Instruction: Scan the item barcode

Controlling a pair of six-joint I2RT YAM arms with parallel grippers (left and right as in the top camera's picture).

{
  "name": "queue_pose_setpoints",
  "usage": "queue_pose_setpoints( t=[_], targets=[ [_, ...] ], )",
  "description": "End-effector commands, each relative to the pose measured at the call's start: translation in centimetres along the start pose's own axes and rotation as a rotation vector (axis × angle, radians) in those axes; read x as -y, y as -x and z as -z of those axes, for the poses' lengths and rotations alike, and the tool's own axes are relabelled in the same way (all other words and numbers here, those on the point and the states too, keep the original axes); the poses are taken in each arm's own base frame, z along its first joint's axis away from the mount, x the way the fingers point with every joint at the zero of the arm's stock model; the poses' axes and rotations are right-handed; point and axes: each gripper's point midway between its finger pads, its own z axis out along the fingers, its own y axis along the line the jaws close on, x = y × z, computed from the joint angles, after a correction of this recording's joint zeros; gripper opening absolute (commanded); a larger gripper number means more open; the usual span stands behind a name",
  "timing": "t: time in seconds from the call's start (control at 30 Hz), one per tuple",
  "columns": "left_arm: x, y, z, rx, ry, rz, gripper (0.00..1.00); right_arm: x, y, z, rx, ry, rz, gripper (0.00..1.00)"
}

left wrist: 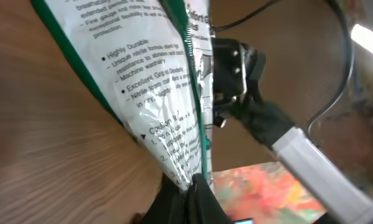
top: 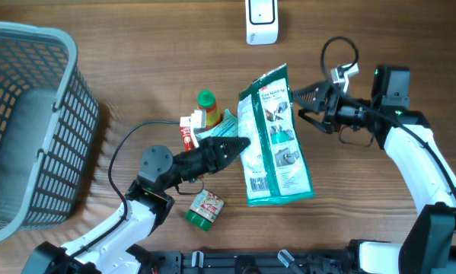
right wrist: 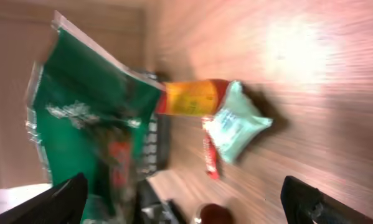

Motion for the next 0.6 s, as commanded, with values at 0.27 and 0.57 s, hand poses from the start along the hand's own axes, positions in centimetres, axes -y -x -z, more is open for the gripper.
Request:
queue_pose_setpoints(
  t=[0.27, 0.57],
  targets=[
    [-2.1, -0.1, 0.0, -0.001, 0.086, -0.139, 0.04, -2.3, 0.1, 4.1, 0.004, 0.242, 0.084, 1.0],
    [-1.8, 0.5, 0.0, 0.033, 0.079, -0.153, 0.04, 0.7, -3.0, 2.3, -0.075, 0.062, 0.043, 1.0]
  ],
)
